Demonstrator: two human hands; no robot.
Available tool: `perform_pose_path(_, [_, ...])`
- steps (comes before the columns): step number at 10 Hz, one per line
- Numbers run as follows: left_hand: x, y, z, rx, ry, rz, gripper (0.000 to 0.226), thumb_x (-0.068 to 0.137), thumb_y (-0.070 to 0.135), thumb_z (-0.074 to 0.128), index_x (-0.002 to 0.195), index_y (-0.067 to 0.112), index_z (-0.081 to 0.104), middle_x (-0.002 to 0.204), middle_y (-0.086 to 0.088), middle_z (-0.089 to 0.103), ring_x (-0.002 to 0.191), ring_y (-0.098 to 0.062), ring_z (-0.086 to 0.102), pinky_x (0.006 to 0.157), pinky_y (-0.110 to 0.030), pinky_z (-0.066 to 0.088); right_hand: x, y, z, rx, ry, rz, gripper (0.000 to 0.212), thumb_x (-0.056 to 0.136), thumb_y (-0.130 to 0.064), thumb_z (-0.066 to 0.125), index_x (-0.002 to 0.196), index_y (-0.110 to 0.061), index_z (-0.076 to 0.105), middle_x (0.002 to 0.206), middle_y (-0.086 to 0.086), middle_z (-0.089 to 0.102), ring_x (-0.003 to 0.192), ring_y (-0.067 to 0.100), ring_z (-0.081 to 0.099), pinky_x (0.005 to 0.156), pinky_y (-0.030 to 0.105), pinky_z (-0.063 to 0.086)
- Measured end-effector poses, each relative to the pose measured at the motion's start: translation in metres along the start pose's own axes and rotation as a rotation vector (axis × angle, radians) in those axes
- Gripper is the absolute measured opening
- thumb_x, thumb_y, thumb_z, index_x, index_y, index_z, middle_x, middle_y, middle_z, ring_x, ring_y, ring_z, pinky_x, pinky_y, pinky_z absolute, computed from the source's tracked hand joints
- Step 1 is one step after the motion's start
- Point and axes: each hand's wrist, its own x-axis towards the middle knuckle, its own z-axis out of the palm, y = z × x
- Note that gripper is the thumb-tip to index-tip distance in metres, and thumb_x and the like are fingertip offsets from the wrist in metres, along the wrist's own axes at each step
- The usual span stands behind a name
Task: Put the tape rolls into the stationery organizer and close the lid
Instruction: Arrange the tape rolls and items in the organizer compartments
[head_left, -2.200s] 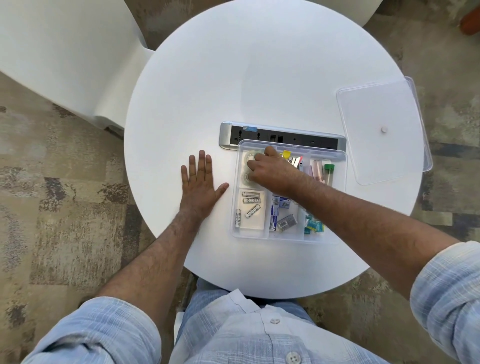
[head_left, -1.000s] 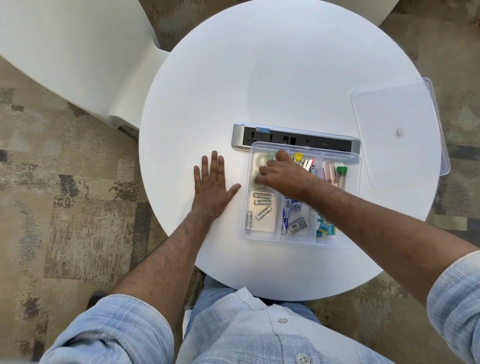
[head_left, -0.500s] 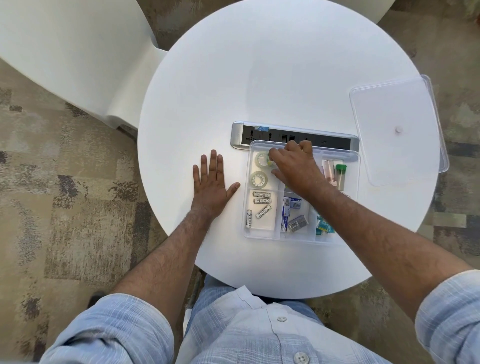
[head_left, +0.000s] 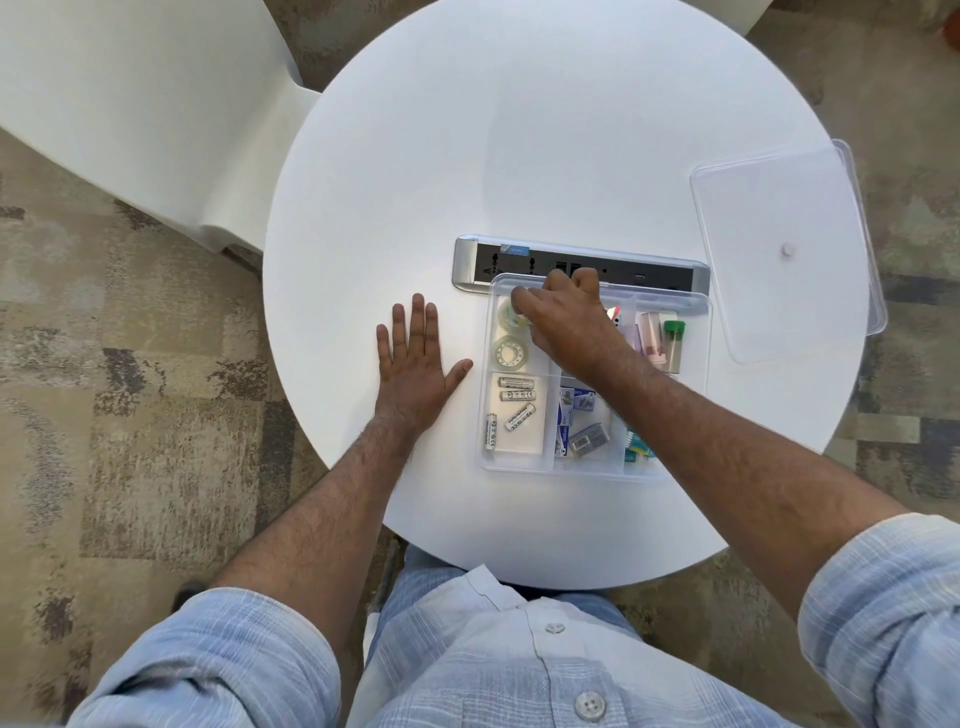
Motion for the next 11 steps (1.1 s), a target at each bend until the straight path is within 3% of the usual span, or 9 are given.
perform_pose_path(3, [-0.0001, -0.0011, 0.0012, 0.001, 0.017, 0.004, 0.091, 0.098, 0.067, 0.030, 0.161, 0.013, -0.009, 0.171, -0.006, -0.014, 0.157, -0.030, -0.015, 0.126, -0.055, -0.005, 0.0039, -0.0016, 0.0008, -0.003, -0.032, -0.060, 0.053, 0.070, -0.004, 0.083, 0.112, -0.021, 0.056, 0.095, -0.006, 0.073, 0.088, 0.021, 0.054, 0.084, 0.041, 0.032])
perform_pose_path(7, [-0.0003, -0.0007, 0.0031, 0.031, 0.040, 0.006, 0.092, 0.098, 0.067, 0.031, 0.161, 0.011, -0.005, 0.171, -0.008, -0.010, 0.157, -0.032, -0.011, 0.126, -0.056, -0.003, 0.0031, -0.0079, 0.0065, 0.010, 0.016, -0.068, 0.046, 0.068, 0.002, 0.080, 0.103, -0.019, 0.057, 0.084, -0.005, 0.074, 0.079, 0.023, 0.055, 0.084, 0.043, 0.037])
perform_pose_path(11, [0.0001, -0.0012, 0.0036, 0.032, 0.037, 0.005, 0.092, 0.098, 0.067, 0.030, 0.161, 0.011, -0.008, 0.171, -0.008, -0.012, 0.157, -0.031, -0.012, 0.126, -0.056, -0.003, 0.0012, -0.0067, 0.0076, 0.016, 0.010, -0.106, 0.046, 0.075, -0.001, 0.078, 0.112, -0.018, 0.057, 0.095, -0.004, 0.076, 0.084, 0.023, 0.057, 0.087, 0.043, 0.037])
